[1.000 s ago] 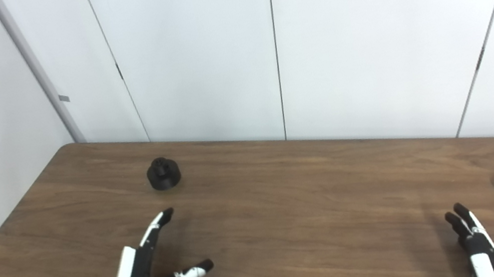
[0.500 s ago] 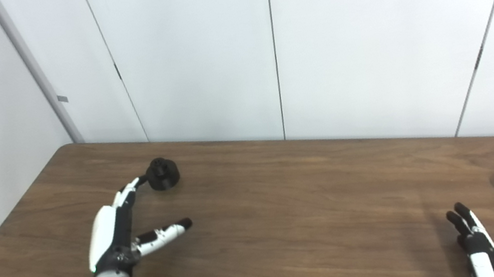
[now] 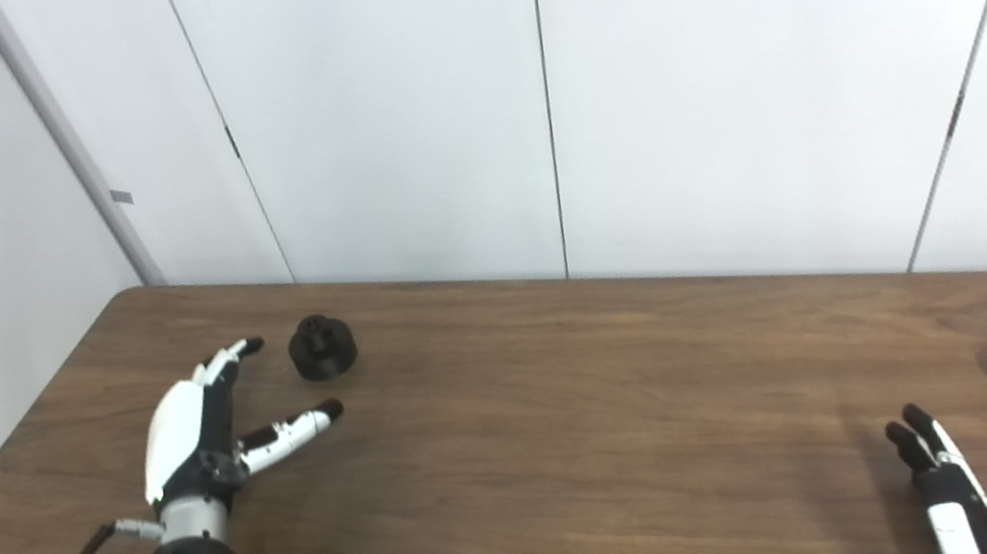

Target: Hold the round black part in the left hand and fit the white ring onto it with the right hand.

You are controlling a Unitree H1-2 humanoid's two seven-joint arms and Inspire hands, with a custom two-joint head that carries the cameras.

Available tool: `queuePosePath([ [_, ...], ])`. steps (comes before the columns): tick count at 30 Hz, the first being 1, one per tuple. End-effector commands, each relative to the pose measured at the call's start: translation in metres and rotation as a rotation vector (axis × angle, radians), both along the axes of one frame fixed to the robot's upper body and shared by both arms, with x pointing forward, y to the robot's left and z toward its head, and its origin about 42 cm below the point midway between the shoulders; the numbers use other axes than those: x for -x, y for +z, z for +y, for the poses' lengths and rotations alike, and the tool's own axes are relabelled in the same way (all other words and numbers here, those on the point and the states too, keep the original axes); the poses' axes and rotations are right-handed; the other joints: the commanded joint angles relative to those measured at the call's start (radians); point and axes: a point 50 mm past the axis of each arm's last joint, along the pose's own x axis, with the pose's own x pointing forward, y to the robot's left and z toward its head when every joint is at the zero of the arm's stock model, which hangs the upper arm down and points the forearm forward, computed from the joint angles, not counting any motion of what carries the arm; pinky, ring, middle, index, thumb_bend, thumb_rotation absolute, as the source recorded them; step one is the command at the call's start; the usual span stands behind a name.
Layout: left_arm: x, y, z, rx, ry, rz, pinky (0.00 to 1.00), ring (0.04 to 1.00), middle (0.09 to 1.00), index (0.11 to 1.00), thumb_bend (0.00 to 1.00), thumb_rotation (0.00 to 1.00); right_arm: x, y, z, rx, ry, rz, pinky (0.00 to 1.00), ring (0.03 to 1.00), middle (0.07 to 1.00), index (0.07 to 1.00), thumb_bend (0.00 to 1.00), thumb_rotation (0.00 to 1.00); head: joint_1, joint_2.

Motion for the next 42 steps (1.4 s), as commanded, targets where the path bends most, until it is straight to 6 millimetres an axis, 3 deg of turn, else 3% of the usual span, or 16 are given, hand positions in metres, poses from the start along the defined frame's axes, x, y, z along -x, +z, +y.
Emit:
queuePosePath([
  [1, -0.014, 0.021, 0.005, -0.068, 0.004, -0.065, 1.00, 0.984, 0.940, 0.879, 0.82, 0.41, 0.000, 0.000, 0.003, 0.010, 0.019, 0.012, 1.00, 0.958, 0.934, 0.957, 0.66, 0.99, 0.000, 0.001],
  [7, -0.033, 0.021, 0.011, -0.088, 0.012, -0.063, 1.00, 0.980, 0.932, 0.863, 0.84, 0.38, -0.001, 0.000, 0.005, -0.001, 0.023, 0.008, 0.99, 0.954, 0.932, 0.954, 0.66, 0.96, -0.005, 0.000],
  [24, -0.086, 0.027, 0.016, -0.130, 0.002, 0.020, 1.00, 0.991, 0.944, 0.872, 0.87, 0.41, 0.001, 0.000, 0.007, 0.027, 0.020, 0.006, 0.98, 0.952, 0.927, 0.950, 0.64, 1.00, -0.017, 0.006],
  [42, -0.117, 0.030, 0.023, -0.148, 0.009, 0.075, 1.00, 0.992, 0.937, 0.866, 0.88, 0.39, 0.002, 0.002, 0.008, 0.023, 0.021, -0.001, 1.00, 0.952, 0.933, 0.955, 0.64, 1.00, -0.024, 0.007],
])
